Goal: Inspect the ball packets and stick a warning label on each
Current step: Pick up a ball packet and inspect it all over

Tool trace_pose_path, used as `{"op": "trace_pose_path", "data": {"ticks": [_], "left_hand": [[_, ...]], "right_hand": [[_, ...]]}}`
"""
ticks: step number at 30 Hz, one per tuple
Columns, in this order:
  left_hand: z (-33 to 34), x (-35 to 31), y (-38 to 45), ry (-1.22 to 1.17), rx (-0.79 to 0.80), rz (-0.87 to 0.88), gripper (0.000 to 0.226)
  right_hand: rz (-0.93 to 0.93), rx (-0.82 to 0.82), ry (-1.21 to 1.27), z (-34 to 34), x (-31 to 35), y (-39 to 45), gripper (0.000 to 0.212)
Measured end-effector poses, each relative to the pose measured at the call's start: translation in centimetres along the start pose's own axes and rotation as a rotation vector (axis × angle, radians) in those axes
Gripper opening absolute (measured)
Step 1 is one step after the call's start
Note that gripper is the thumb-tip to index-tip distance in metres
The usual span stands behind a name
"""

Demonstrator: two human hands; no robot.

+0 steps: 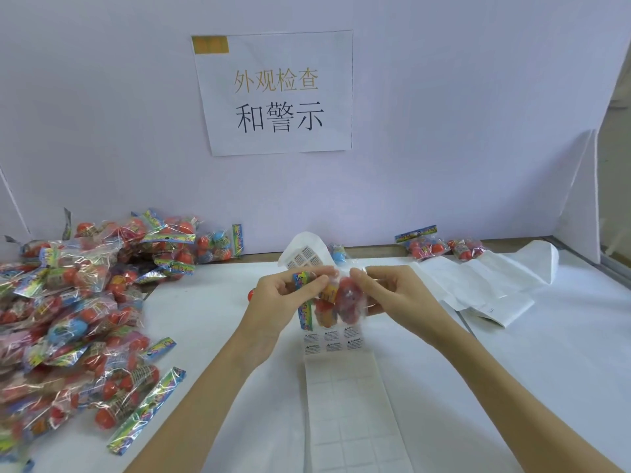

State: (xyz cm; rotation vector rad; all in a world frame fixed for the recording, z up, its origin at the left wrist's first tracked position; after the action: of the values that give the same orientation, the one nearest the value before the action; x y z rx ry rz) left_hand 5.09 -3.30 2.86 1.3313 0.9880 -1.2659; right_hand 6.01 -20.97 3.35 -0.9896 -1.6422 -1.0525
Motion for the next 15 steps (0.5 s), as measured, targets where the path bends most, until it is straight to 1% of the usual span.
{"op": "trace_pose_path", "data": {"ticks": [2,4,6,8,10,11,12,13,15], "left_hand": [[0.2,0.4,0.0,0.022,0.020,-0.031,0.020],[0.2,0.7,0.0,0.013,0.005,-0.067,0.024],[0.0,0.9,0.0,-0.034,-0.021,-0.084,0.033],[0.1,1.0,0.1,-0.109,-0.018,-0.089,0.031],[0.2,1.0,0.0,-0.159,-0.054,-0.089,0.030],[-0.1,1.1,0.0,-0.164,-0.097,-0.087,0.032],[-0.4,1.1,0.0,-0.160,-0.143,-0.080,0.034],[-0.8,1.2,0.0,-0.161,-0.187,-0.070,0.033],[-1.6,1.4,0.0,-0.196,-0.248,-0.060,0.027]], "right_hand": [[-0.037,-0.035,-0.127,-0.3,0.0,0.1,0.041],[-0.064,-0.085,-0.269,-0.8,-0.1,0.3,0.042],[-0.078,-0.154,-0.293,-1.4,0.0,0.4,0.040],[-0.109,-0.266,-0.271,-2.1,0.4,0.2,0.039],[-0.138,-0.360,-0.313,-2.3,0.8,-0.1,0.044],[-0.121,-0.354,-0.293,-1.9,0.6,-0.1,0.047],[-0.071,-0.305,-0.215,-1.4,0.1,0.1,0.051],[0.000,-0.213,-0.089,-0.6,-0.5,0.3,0.053],[0.115,0.013,0.144,1.4,-1.3,0.2,0.048]]}}
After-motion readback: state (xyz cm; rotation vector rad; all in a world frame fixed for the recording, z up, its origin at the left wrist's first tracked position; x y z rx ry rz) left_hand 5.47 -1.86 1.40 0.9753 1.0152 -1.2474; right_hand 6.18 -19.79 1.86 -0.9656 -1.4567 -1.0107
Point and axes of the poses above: each hand's wrist, its own y-axis towards the middle knuckle, its own z-axis out of the palm, x = y × z, the point moved 9 cm from there along y, towards the middle knuckle, and after that the axes turned 2 degrees about x, right-handed, at the moved point
